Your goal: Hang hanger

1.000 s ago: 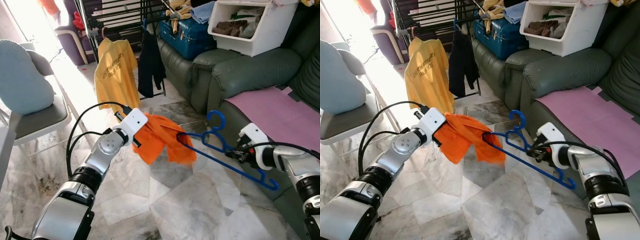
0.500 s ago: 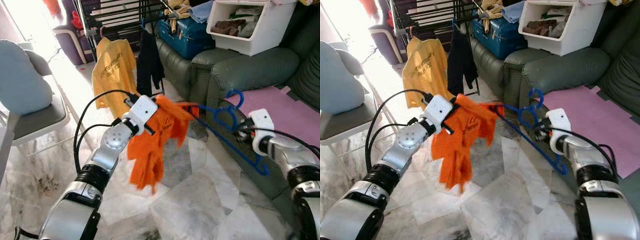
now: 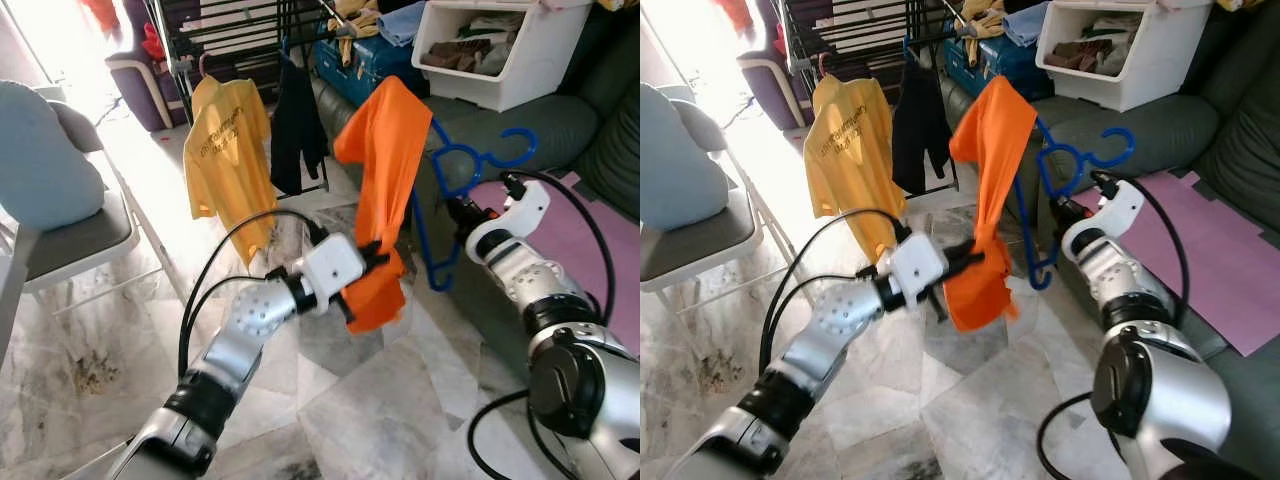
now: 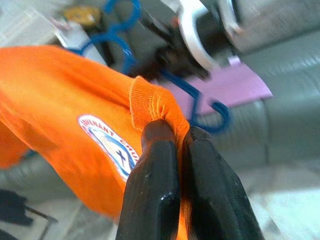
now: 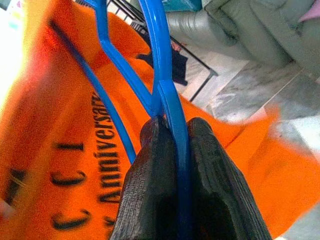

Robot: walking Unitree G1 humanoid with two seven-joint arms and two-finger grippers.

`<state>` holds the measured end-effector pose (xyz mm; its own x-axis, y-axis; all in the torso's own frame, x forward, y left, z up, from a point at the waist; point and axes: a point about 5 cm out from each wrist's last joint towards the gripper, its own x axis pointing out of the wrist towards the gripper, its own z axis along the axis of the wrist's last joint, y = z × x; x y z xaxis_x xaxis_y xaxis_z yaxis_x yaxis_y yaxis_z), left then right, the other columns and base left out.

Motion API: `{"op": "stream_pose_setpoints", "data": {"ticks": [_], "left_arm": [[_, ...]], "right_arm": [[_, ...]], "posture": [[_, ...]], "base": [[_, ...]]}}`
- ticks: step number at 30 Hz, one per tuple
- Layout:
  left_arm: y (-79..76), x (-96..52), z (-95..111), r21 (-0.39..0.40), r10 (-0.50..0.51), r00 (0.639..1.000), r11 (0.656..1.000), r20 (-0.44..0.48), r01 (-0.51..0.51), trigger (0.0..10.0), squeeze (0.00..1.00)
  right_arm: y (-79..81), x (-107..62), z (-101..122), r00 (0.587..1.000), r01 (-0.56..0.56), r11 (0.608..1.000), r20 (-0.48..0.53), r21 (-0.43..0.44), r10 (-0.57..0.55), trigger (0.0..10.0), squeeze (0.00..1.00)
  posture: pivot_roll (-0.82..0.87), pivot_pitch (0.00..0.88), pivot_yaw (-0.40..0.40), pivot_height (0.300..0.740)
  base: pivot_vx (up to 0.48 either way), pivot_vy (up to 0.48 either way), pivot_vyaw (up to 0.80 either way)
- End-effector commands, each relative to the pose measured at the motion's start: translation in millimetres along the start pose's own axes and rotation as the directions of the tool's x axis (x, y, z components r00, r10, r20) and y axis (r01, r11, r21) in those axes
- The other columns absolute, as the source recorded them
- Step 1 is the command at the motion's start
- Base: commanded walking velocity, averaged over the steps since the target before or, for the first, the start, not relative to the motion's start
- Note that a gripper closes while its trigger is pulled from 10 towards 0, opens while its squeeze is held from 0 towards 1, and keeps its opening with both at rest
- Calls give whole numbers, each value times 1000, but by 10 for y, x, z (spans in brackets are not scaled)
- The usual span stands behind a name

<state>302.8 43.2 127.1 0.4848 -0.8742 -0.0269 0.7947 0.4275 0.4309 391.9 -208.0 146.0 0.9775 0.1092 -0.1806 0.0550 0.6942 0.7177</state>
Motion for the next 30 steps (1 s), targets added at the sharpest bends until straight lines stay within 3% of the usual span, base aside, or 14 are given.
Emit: {"op": "stream_pose_setpoints", "data": {"ticks": [1, 6, 8, 10, 12, 13, 14, 17, 18, 19, 23, 24, 27, 30], "left_arm": [[-236, -37, -122, 36, -166, 983, 985, -75, 169, 10000, 0], [-231, -125, -291, 91, -150, 972, 982, -182, 168, 10000, 0], [-219, -198, -397, 148, -153, 957, 970, -248, 193, 10000, 0], [-221, -217, -417, 135, -152, 954, 972, -259, 191, 10000, 0], [-216, -193, -380, 112, -145, 959, 978, -245, 176, 10000, 0], [-216, -193, -380, 112, -145, 959, 978, -245, 176, 10000, 0], [-222, -168, -352, 103, -149, 961, 979, -234, 177, 10000, 0], [-243, -137, -330, 65, -146, 967, 984, -211, 163, 10000, 0], [-252, -132, -327, 52, -147, 968, 986, -204, 161, 10000, 98], [-273, -128, -328, 20, -153, 969, 987, -192, 159, 10000, 1000], [-342, -132, -348, 27, -190, 960, 980, -205, 199, 10000, 1000], [-364, -135, -351, 20, -199, 958, 978, -206, 208, 10000, 1000], [-385, -143, -348, 16, -211, 956, 976, -206, 219, 10000, 1000], [-345, -182, -335, -15, -184, 965, 983, -187, 184, 10000, 1000]], "right_arm": [[268, 36, 402, 986, -57, 995, 161, 77, 44, 10000, 0], [526, 67, 398, 970, -217, 971, 130, 105, 203, 10000, 0], [706, 62, 362, 937, -342, 939, 96, 43, 337, 10000, 0], [743, 53, 368, 927, -362, 932, 98, -24, 363, 10000, 0], [725, 45, 416, 932, -317, 932, 125, -178, 341, 10000, 0], [725, 45, 416, 932, -317, 932, 125, -178, 341, 10000, 0], [721, 32, 454, 930, -289, 909, 136, -300, 341, 10000, 0], [727, 5, 501, 924, -257, 860, 148, -440, 352, 10000, 0], [732, -3, 501, 923, -248, 836, 142, -489, 358, 10000, 0], [752, -14, 473, 918, -257, 801, 124, -541, 378, 10000, 0], [781, -35, 348, 903, -293, 722, 67, -626, 424, 10000, 0], [764, -47, 293, 903, -285, 675, 46, -681, 428, 10000, 0], [731, -71, 213, 895, -296, 598, 2, -745, 446, 10000, 0], [572, -127, 78, 901, -277, 462, -62, -843, 429, 10000, 0]], "posture": [[-162, 0, 58, 740], [-159, 0, 55, 740], [-162, 0, 56, 740], [-163, 0, 56, 740], [-162, 0, 56, 740], [-162, 0, 56, 740], [-161, 0, 56, 740], [-163, 0, 56, 740], [-164, 0, 55, 740], [-164, 0, 55, 740], [-165, 0, 52, 740], [-164, 0, 51, 740], [-163, 0, 51, 740], [-157, 0, 51, 740]], "base": [[0, 0, 0], [0, 0, 0], [0, 0, 0], [0, 0, 0], [0, 0, 0], [0, 0, 0], [0, 0, 0], [0, 0, 0], [0, 0, 0], [0, 0, 0], [0, 0, 0], [0, 0, 0], [0, 0, 0], [0, 0, 0]]}}
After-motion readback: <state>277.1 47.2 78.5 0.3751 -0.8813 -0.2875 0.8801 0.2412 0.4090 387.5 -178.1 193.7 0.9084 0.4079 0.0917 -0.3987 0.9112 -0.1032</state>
